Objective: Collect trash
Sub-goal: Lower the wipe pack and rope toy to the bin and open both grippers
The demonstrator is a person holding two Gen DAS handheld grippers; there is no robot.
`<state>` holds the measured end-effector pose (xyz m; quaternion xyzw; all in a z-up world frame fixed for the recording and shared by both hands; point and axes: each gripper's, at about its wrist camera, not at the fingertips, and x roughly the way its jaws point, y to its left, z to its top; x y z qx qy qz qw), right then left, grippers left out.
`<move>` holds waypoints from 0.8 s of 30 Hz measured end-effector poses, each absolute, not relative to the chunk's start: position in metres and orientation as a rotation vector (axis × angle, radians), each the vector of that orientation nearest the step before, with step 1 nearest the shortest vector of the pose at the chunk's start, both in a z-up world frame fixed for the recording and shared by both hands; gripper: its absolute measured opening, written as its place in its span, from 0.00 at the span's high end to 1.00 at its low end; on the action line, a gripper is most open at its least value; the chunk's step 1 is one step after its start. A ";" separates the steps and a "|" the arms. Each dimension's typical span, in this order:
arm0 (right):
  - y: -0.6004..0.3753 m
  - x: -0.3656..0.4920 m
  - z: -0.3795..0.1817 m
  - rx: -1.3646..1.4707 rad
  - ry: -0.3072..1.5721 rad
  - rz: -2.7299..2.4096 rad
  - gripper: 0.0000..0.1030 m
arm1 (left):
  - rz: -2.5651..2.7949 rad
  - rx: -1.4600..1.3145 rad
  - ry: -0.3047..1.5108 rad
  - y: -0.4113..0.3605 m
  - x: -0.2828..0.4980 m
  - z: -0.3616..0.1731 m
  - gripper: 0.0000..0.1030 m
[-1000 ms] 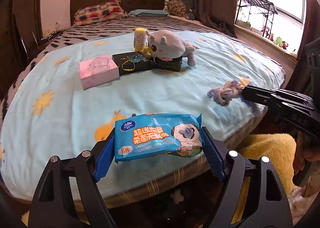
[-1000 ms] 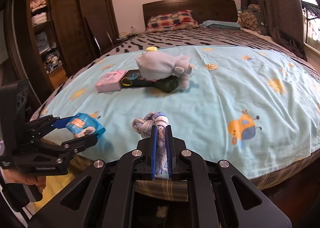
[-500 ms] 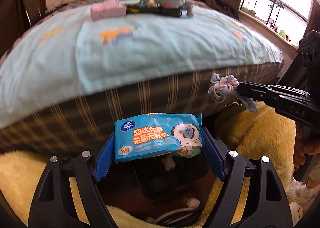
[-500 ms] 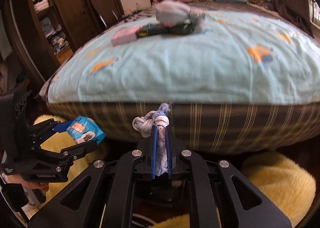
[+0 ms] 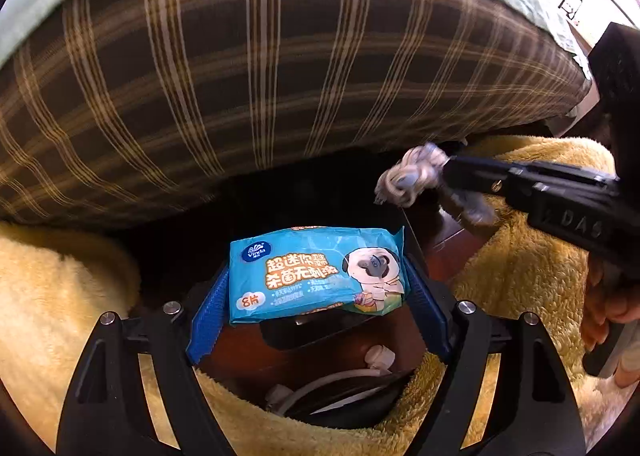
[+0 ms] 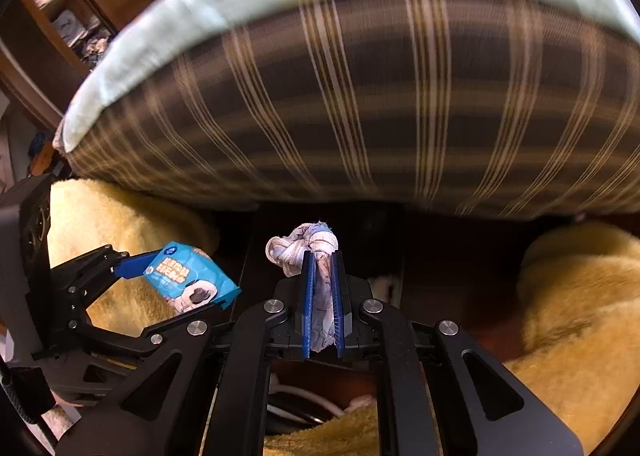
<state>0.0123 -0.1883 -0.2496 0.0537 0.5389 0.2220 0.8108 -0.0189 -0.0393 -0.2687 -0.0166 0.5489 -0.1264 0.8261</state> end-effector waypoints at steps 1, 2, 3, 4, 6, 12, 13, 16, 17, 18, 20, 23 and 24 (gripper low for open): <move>-0.187 0.013 -0.253 0.109 1.158 0.468 0.90 | -0.269 -0.041 1.174 -0.038 -0.018 -0.272 0.26; -0.187 0.013 -0.257 0.106 1.165 0.464 0.90 | -0.273 -0.052 1.182 -0.038 -0.017 -0.275 0.26; -0.186 0.013 -0.259 0.105 1.169 0.461 0.90 | -0.276 -0.063 1.192 -0.038 -0.016 -0.278 0.26; -0.184 0.014 -0.261 0.103 1.173 0.460 0.90 | -0.275 -0.074 1.203 -0.037 -0.015 -0.283 0.26; -0.181 0.014 -0.262 0.100 1.172 0.463 0.90 | -0.270 -0.089 1.218 -0.035 -0.014 -0.290 0.26; -0.169 0.018 -0.267 0.119 1.177 0.472 0.88 | -0.267 -0.109 1.229 -0.036 -0.014 -0.293 0.25; -0.166 0.018 -0.267 0.121 1.178 0.474 0.88 | -0.265 -0.108 1.226 -0.036 -0.013 -0.293 0.25; -0.160 0.021 -0.267 0.129 1.178 0.476 0.87 | -0.256 -0.104 1.221 -0.034 -0.011 -0.291 0.23; -0.160 0.022 -0.268 0.132 1.179 0.472 0.87 | -0.254 -0.103 1.219 -0.034 -0.011 -0.289 0.21; -0.157 0.023 -0.268 0.132 1.179 0.469 0.87 | -0.251 -0.100 1.218 -0.034 -0.011 -0.289 0.19; -0.156 0.025 -0.266 0.130 1.175 0.458 0.86 | -0.251 -0.097 1.213 -0.034 -0.011 -0.284 0.16; -0.167 0.029 -0.262 0.148 1.151 0.437 0.45 | -0.246 -0.091 1.201 -0.033 -0.010 -0.275 0.11; -0.169 0.029 -0.259 0.149 1.139 0.428 0.37 | -0.245 -0.089 1.196 -0.033 -0.010 -0.272 0.10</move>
